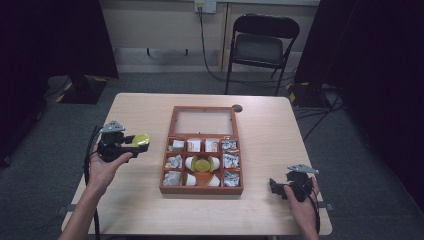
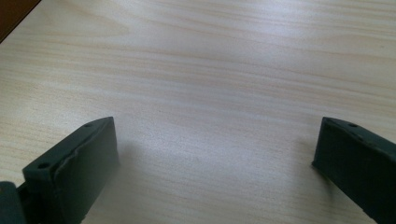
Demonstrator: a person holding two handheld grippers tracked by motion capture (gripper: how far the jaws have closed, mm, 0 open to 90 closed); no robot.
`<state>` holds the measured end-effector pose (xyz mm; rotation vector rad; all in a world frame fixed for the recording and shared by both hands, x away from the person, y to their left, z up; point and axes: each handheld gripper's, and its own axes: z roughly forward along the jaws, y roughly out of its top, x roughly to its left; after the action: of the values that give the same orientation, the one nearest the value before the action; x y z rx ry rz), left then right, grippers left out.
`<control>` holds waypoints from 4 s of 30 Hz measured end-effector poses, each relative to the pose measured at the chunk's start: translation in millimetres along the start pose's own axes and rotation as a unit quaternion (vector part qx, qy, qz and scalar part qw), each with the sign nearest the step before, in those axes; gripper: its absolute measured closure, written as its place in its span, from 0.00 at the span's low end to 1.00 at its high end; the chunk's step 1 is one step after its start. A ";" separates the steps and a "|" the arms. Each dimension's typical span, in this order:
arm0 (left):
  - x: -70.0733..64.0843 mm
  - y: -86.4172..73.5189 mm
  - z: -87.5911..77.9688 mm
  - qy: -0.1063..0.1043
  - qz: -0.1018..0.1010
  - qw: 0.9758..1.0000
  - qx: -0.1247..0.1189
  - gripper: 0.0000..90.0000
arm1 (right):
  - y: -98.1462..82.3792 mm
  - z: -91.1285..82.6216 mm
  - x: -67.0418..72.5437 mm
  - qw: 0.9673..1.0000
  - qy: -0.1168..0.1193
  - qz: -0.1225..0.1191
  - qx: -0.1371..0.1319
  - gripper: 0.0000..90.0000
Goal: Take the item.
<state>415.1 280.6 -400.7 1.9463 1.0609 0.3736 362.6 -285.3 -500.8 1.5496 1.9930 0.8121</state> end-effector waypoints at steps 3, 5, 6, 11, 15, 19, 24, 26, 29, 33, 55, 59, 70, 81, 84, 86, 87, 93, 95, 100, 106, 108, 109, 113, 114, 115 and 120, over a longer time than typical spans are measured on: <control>5.1 -5.3 6.8 0.001 -0.008 1.000 0.010 0.43 | 0.0 0.0 0.0 1.000 0.000 0.000 0.000 0.00; 6.3 -7.8 10.7 0.003 -0.007 1.000 0.017 0.42 | 0.0 0.0 0.0 1.000 0.000 0.000 0.000 0.00; 6.3 -7.8 10.7 0.003 -0.007 1.000 0.017 0.42 | 0.0 0.0 0.0 1.000 0.000 0.000 0.000 0.00; 8.7 -13.8 21.3 0.002 -0.009 0.999 0.033 0.42 | 0.0 0.0 -0.1 1.000 0.000 0.000 0.000 0.00; 7.5 -16.0 26.6 0.003 -0.005 0.999 0.044 0.42 | 0.1 0.1 0.0 1.000 0.001 0.000 0.000 0.00; 6.9 -18.7 32.8 0.002 0.004 0.998 0.055 0.42 | 0.1 0.1 0.0 1.000 0.001 0.000 0.000 0.00; 7.6 -23.3 39.7 0.001 0.004 0.998 0.063 0.43 | 0.1 0.1 0.0 1.000 0.001 0.000 0.000 0.00; 7.3 -25.7 44.4 0.001 0.005 0.997 0.072 0.42 | 0.1 0.1 0.0 1.000 0.001 0.000 0.000 0.00; 5.1 -27.6 49.4 0.001 0.013 0.997 0.080 0.42 | 0.1 0.1 0.0 1.000 0.001 0.000 0.000 0.00; 1.3 -28.7 54.3 0.007 0.025 0.995 0.095 0.42 | 0.1 0.1 0.0 1.000 0.001 0.000 0.000 0.00; 0.7 -38.1 69.3 0.007 0.024 0.993 0.119 0.42 | 0.1 0.2 -0.1 1.000 0.001 0.000 0.000 0.00; 2.5 -37.8 67.9 0.009 0.015 0.993 0.118 0.38 | 0.1 0.1 0.0 1.000 0.001 0.000 0.000 0.00; 9.8 -27.9 42.7 0.027 -0.017 0.998 0.061 0.22 | 0.1 0.2 0.0 1.000 0.001 0.000 0.000 0.00; 13.9 -26.4 15.1 0.031 -0.031 0.999 0.023 0.21 | 0.7 0.6 -0.2 1.000 0.001 0.000 0.000 0.00; 10.4 -26.9 9.3 0.037 -0.019 0.999 0.026 0.21 | 0.7 0.7 -0.3 1.000 0.001 0.000 0.000 0.00; 9.1 -27.0 3.5 0.043 -0.012 0.998 0.031 0.21 | 0.8 0.7 -0.3 1.000 0.001 0.000 0.000 0.00; 9.6 -26.8 -0.8 0.047 -0.010 0.998 0.028 0.21 | 0.7 0.7 -0.3 1.000 0.001 0.000 0.000 0.00; 18.9 -29.3 -25.5 0.066 -0.016 0.998 0.010 0.23 | 0.7 0.7 -0.3 1.000 0.001 -0.001 0.000 0.00; 20.4 -30.9 -27.9 0.067 -0.018 0.998 0.010 0.23 | 0.7 0.7 -0.2 1.000 0.001 0.000 0.000 0.00; 27.9 -48.5 -29.3 0.081 -0.035 0.996 0.016 0.23 | 0.7 0.7 -0.2 1.000 0.001 0.000 0.000 0.00; 36.5 -58.7 -28.6 0.100 -0.047 0.993 0.029 0.23 | 0.7 0.7 -0.2 1.000 0.001 0.000 0.000 0.00; 37.7 -60.9 -28.9 0.102 -0.054 0.993 0.030 0.23 | 0.7 0.7 -0.2 1.000 0.001 0.000 0.000 0.00; 38.9 -63.6 -29.6 0.104 -0.060 0.992 0.029 0.23 | 0.7 0.7 -0.1 1.000 0.001 0.000 0.000 0.00; 45.5 -75.5 -27.5 0.114 -0.078 0.990 0.040 0.18 | 0.7 0.7 -0.2 1.000 0.001 0.000 0.000 0.00; 45.5 -75.5 -27.5 0.114 -0.078 0.990 0.040 0.18 | 0.7 0.7 -0.2 1.000 0.001 0.000 0.000 0.00; 46.4 -79.0 -23.6 0.129 -0.078 0.987 0.057 0.18 | 0.7 0.7 -0.2 1.000 0.001 0.000 0.000 0.00; 46.9 -85.0 -14.0 0.131 -0.062 0.986 0.077 0.18 | 0.7 0.7 -0.2 1.000 0.001 0.000 0.000 0.00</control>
<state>389.0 348.0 -467.1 1.9920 1.4098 0.5009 363.6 -285.2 -500.8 1.5494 1.9944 0.8138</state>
